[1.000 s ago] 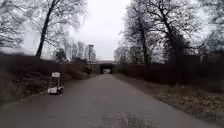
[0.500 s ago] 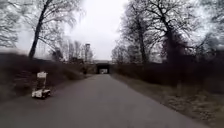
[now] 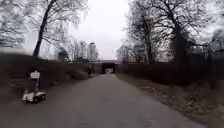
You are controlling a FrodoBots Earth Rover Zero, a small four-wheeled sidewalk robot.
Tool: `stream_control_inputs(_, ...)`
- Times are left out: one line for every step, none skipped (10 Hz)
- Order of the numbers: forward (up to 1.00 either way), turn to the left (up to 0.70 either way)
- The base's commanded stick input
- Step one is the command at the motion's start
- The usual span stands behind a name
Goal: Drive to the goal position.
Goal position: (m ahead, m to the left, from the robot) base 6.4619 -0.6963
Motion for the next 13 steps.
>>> stream_control_inputs(1.0,0.03)
stream_control_inputs(1.0,0.02)
stream_control_inputs(1.0,0.0)
stream_control_inputs(1.0,0.0)
stream_control_inputs(1.0,0.0)
stream_control_inputs(1.0,0.0)
stream_control_inputs(1.0,0.0)
stream_control_inputs(1.0,0.0)
stream_control_inputs(1.0,0.02)
stream_control_inputs(1.0,0.02)
stream_control_inputs(1.0,0.01)
stream_control_inputs(1.0,0.0)
stream_control_inputs(1.0,0.0)
